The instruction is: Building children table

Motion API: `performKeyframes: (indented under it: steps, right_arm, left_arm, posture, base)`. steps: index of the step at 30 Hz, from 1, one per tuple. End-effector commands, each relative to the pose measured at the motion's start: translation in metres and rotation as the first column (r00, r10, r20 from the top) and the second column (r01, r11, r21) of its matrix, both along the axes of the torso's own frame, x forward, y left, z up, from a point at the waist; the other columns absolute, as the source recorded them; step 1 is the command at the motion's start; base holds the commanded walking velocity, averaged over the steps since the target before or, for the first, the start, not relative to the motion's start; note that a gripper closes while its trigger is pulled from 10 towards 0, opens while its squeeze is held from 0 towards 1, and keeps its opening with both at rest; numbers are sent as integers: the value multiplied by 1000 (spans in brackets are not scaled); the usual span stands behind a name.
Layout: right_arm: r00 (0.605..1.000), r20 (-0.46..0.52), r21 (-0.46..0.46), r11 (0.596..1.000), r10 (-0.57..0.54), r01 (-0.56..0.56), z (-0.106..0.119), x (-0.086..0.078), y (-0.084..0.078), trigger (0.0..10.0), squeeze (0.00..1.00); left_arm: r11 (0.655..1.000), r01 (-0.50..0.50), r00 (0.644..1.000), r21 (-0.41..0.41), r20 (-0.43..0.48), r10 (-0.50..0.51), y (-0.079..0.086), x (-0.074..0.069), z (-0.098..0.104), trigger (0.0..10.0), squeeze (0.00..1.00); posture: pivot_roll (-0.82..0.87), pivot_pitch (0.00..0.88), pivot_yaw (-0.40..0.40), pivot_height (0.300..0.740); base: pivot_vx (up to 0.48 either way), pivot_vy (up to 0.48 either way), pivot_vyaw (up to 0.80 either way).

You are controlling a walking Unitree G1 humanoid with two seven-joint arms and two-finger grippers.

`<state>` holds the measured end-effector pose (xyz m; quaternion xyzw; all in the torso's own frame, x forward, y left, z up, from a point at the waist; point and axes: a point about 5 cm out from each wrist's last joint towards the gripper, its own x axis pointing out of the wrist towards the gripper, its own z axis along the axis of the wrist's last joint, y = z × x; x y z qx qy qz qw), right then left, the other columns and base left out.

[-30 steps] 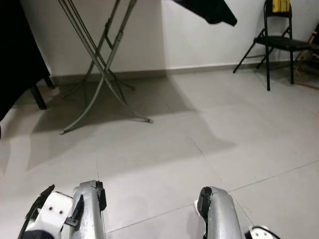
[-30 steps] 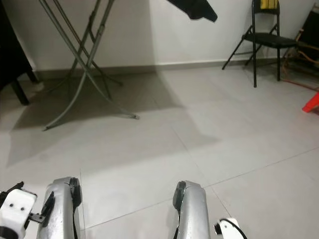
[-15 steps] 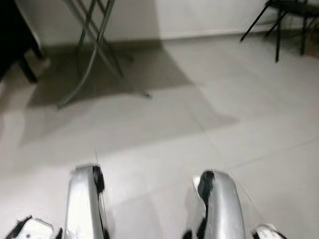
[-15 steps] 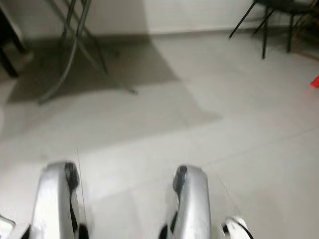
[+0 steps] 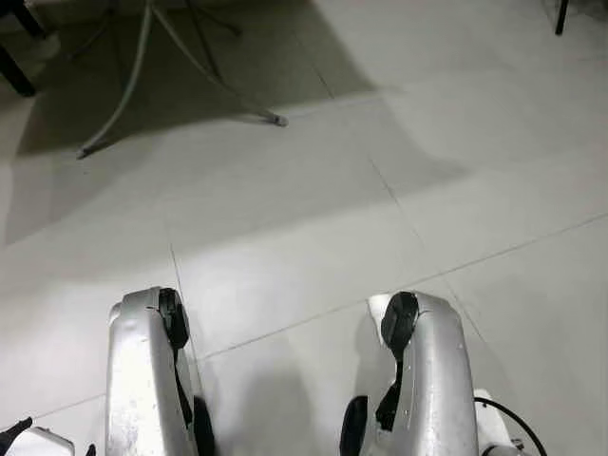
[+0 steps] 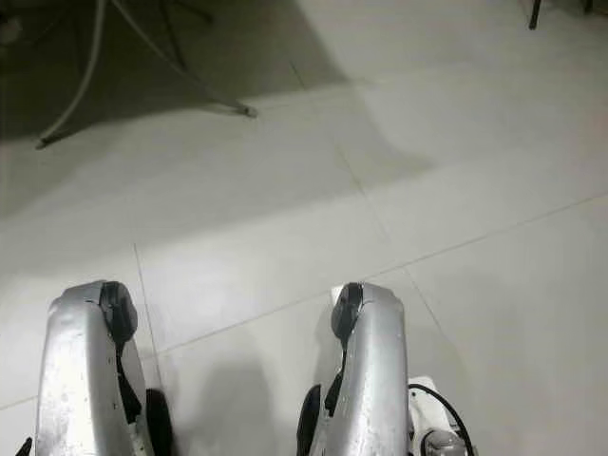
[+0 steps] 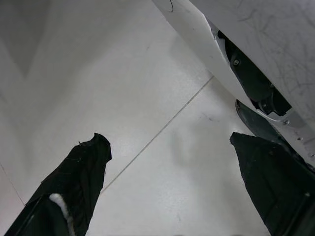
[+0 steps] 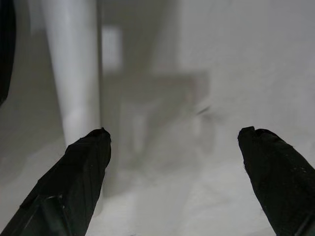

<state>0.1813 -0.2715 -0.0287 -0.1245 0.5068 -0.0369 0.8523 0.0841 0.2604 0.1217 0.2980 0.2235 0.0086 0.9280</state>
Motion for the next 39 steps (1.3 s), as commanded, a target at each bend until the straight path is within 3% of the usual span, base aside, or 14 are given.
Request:
performKeyframes:
  steps: [1, 9, 13, 20, 25, 30, 39]
  right_arm:
    - [999, -42, 14, 1000, 5, -4, -9, -13, 1, 10000, 0]
    - [995, 9, 29, 994, 101, -101, -18, -15, 4, 10000, 0]
    - [981, 39, 58, 979, 192, -194, -27, -18, 21, 10000, 0]
    - [971, 30, 21, 971, 238, -238, -34, -24, 20, 10000, 0]
    - [966, 27, 6, 966, 257, -257, -32, -22, 21, 10000, 0]
    - [960, 41, -77, 959, 276, -272, -20, -16, 16, 10000, 0]
    - [956, 113, -36, 963, 270, -268, -16, -15, 18, 10000, 0]
  left_arm:
    - [1000, -11, 999, -2, -47, 11, 3, -7, -2, 10000, 0]
    - [999, -42, 999, 21, -30, 43, 10, -12, 10, 10000, 0]
    - [988, -144, 977, -51, 150, 151, 17, 2, 32, 10000, 0]
    - [979, -202, 947, -21, 249, 200, 29, 8, 51, 10000, 0]
    - [979, -205, 948, -12, 246, 201, 30, 6, 52, 10000, 0]
    - [976, -216, 952, -16, 218, 214, 31, 1, 50, 10000, 0]
    - [975, -222, 949, -1, 228, 216, 33, 1, 58, 10000, 0]
  posture:
    - [34, 397, -102, 300]
    - [49, 429, -106, 300]
    - [50, 443, -106, 300]
    - [75, 461, -95, 300]
    - [77, 466, -96, 300]
    - [50, 476, -104, 300]
    - [91, 489, -95, 300]
  base:
    - [0, 0, 0]
    - [0, 0, 0]
    - [0, 0, 0]
    - [0, 0, 0]
    - [0, 0, 0]
    - [0, 0, 0]
    - [0, 0, 0]
